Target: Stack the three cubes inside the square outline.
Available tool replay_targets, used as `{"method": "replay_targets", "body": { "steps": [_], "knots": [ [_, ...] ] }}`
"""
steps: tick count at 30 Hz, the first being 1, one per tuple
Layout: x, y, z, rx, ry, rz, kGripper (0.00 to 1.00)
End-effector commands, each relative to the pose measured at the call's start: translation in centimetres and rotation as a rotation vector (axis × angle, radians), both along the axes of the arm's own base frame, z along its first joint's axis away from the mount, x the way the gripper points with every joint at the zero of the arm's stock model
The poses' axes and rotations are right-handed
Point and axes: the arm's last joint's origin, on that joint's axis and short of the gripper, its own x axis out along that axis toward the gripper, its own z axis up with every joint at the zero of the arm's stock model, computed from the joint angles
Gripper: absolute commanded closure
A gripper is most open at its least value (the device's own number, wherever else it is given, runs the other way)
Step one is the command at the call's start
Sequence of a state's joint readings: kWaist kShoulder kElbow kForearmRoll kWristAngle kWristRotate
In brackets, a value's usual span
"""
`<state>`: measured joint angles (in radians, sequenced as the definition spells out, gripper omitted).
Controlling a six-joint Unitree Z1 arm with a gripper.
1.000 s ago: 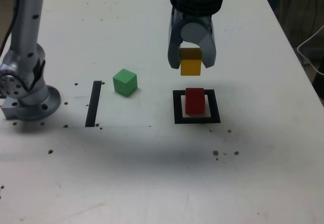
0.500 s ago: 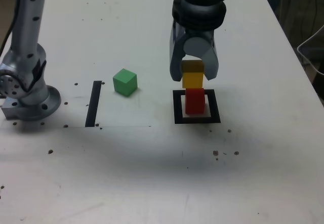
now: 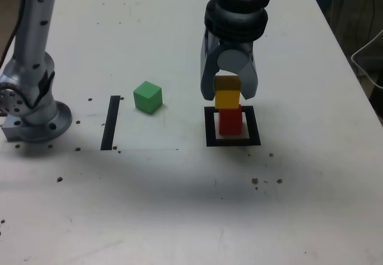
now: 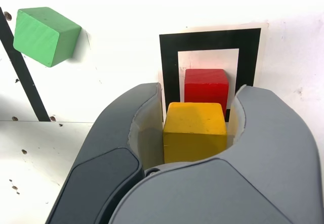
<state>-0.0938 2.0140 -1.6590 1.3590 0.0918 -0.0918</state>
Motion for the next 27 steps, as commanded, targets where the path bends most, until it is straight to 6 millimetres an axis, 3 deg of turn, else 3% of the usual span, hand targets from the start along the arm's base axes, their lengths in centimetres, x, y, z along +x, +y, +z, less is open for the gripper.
{"method": "replay_targets", "body": {
  "steps": [1, 27],
  "knots": [
    [0.0, -0.1, -0.1, -0.002, 0.003, 0.001, 0.89],
    [0.8, -0.1, -2.1, 0.013, 0.010, 0.006, 0.89]
  ]
}}
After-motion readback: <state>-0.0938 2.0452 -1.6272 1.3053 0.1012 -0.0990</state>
